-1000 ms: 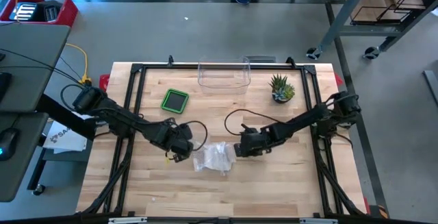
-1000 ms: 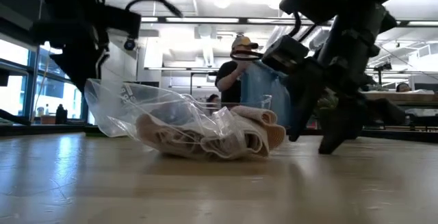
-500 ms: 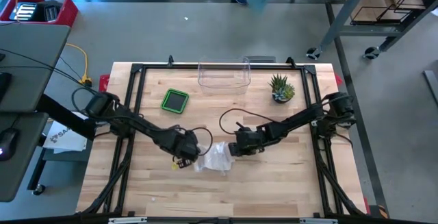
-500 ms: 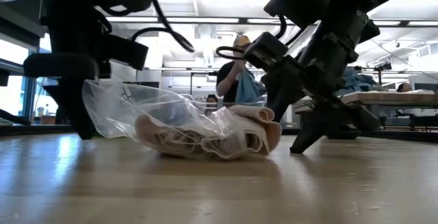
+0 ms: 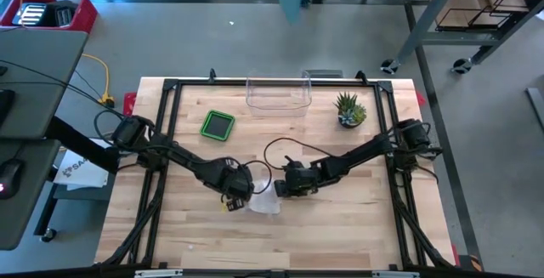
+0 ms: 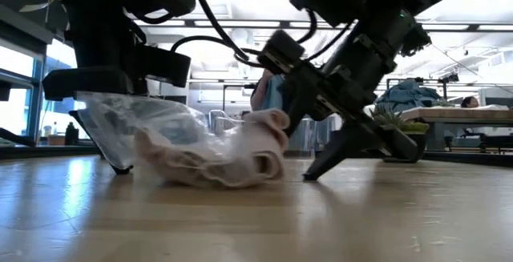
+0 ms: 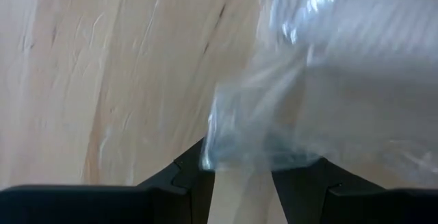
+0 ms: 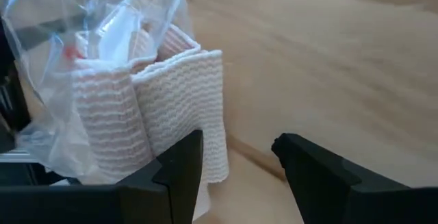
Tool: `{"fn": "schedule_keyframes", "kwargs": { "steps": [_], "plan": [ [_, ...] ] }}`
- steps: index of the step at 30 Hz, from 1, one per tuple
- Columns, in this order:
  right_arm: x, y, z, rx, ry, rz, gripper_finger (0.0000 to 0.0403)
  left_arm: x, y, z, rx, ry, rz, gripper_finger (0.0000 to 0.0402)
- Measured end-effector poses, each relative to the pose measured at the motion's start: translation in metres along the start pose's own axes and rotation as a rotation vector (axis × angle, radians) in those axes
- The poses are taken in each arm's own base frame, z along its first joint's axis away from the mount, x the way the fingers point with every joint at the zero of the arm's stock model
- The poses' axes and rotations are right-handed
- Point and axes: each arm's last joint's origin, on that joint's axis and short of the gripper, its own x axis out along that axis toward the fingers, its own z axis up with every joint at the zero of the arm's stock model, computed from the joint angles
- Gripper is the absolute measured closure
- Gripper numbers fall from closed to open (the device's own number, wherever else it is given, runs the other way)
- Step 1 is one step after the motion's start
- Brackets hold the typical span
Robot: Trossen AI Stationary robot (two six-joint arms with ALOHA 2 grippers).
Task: Roll bandage
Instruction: Put the rolled bandage into the transparent zip bag
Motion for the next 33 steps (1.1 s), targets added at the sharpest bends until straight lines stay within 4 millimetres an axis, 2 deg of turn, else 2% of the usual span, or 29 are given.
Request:
{"fn": "schedule_keyframes", "kwargs": {
  "steps": [9, 16, 19, 23, 25, 27, 33],
  "plan": [
    [0.017, 0.028, 0.0, -0.026, 0.025, 0.057, 0.0213, 0.007, -0.004, 0.005, -0.045, -0.038, -0.02, 0.0268],
    [0.02, 0.034, 0.004, -0.028, -0.012, 0.071, 0.0215, 0.006, -0.007, 0.003, -0.149, -0.056, -0.014, 0.0268],
    [0.02, 0.034, 0.005, -0.029, -0.064, 0.072, 0.0246, 0.006, -0.01, 0.002, -0.229, -0.068, -0.015, 0.0268],
    [0.019, 0.035, 0.007, -0.034, -0.142, 0.088, 0.0336, 0.005, -0.013, 0.004, -0.348, -0.107, -0.031, 0.0268],
    [0.021, 0.038, 0.007, -0.061, -0.138, 0.115, 0.0367, 0.005, -0.014, 0.005, -0.399, -0.126, -0.039, 0.0268],
    [0.025, 0.036, 0.007, -0.059, -0.119, 0.115, 0.0378, 0.005, -0.015, 0.007, -0.436, -0.145, -0.049, 0.0268],
    [0.037, 0.029, 0.002, -0.064, -0.064, 0.103, 0.0363, 0.001, -0.018, 0.016, -0.46, -0.189, -0.059, 0.0268]
  ]
}}
